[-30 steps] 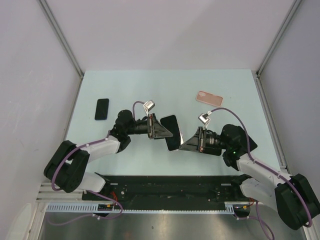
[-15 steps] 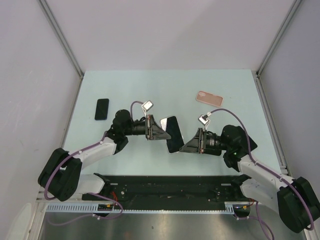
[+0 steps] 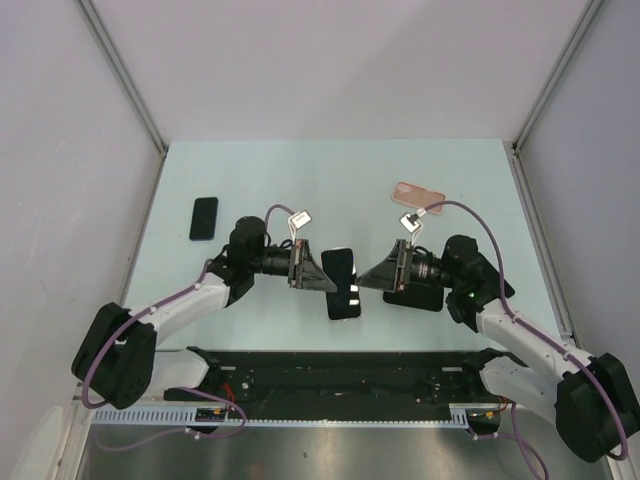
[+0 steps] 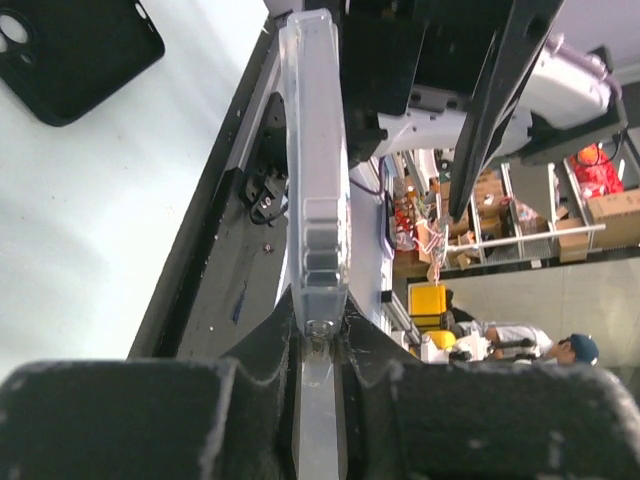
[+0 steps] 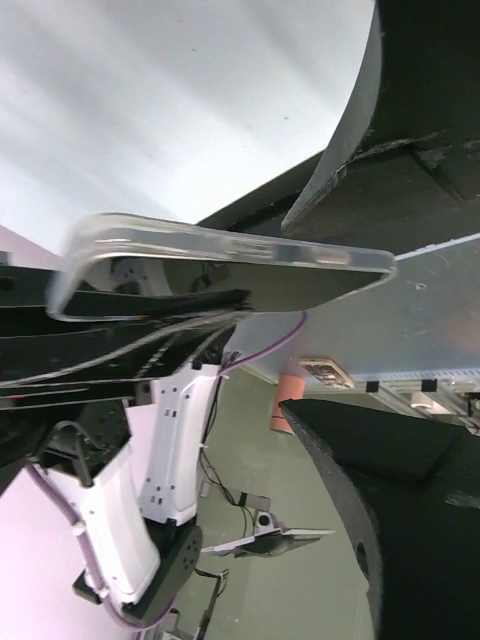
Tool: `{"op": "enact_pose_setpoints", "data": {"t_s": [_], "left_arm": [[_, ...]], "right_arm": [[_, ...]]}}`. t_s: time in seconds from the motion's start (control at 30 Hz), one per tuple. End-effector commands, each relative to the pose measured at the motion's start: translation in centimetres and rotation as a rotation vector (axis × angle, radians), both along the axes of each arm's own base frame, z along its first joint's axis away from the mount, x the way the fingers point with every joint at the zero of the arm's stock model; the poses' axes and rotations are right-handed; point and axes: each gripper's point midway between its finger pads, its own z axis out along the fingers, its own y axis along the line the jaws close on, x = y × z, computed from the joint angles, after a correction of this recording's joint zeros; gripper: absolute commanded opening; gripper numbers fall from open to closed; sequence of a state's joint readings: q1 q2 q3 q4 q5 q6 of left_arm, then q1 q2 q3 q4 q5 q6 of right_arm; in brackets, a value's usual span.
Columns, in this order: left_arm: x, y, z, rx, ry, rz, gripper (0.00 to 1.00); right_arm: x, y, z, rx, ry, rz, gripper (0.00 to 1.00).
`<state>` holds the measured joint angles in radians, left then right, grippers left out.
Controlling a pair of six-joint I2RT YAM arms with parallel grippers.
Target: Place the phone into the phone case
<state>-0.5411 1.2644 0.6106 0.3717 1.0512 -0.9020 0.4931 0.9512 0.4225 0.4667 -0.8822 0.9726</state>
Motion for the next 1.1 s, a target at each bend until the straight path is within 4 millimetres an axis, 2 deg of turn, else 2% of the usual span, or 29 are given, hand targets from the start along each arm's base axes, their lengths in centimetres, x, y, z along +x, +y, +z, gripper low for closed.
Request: {"op": "enact_pose_setpoints", "data": {"t_s": [0.0, 0.3, 0.37, 0.4, 0.43, 0.57, 0.7, 0.8, 0.87, 0.9, 1.0, 1.03, 1.07], "left_arm": [[-2.2, 0.3, 3.3, -0.073, -0.152, -0.123, 0.0], [-3.0, 0.1, 3.3, -0.079, -0.147, -0.164, 0.0], [-2.8, 0.1, 3.3, -0.077, -0.148, -0.159, 0.0], [-2.7, 0.0, 3.2, -0.074, -0.144, -0.156, 0.0], [-2.5, 0.0, 3.1, -0.07, -0.14, -0.148, 0.0], [-1.4, -0.4, 2.2, -0.015, -0.105, -0.096, 0.0], [-0.8, -0.5, 2.1, -0.007, -0.091, -0.077, 0.0], [0.2, -0.2, 1.6, 0.016, -0.063, -0.034, 0.0], [0.9, 0.3, 0.8, 0.049, -0.044, 0.002, 0.01], [1.7, 0.8, 0.5, 0.066, -0.043, 0.042, 0.03], [3.9, 2.6, -1.0, 0.175, -0.058, 0.181, 0.32], [4.7, 3.1, -1.5, 0.209, -0.062, 0.228, 0.51], [5.3, 3.9, -1.6, 0.227, -0.061, 0.262, 0.59]], "right_arm": [[2.5, 0.7, 3.1, 0.027, -0.108, -0.028, 0.69], [3.8, 1.7, 3.2, 0.038, -0.122, -0.014, 0.63], [3.8, 2.0, 3.0, 0.039, -0.109, -0.007, 0.56], [3.9, 2.1, 3.2, 0.048, -0.116, -0.005, 0.47], [3.8, 2.2, 3.1, 0.05, -0.114, -0.001, 0.43], [4.1, 2.9, 2.8, 0.051, -0.115, -0.005, 0.36], [4.2, 3.5, 2.6, 0.067, -0.096, 0.014, 0.12], [4.6, 3.6, 2.7, 0.08, -0.085, 0.006, 0.01], [5.1, 3.5, 3.0, 0.092, -0.084, -0.015, 0.0], [5.3, 3.4, 2.9, 0.093, -0.076, -0.023, 0.0], [6.4, 3.4, 2.9, 0.084, -0.071, -0.056, 0.0], [6.9, 3.6, 2.2, 0.068, -0.077, -0.064, 0.0], [7.4, 3.6, 1.7, 0.054, -0.073, -0.082, 0.0]]}}
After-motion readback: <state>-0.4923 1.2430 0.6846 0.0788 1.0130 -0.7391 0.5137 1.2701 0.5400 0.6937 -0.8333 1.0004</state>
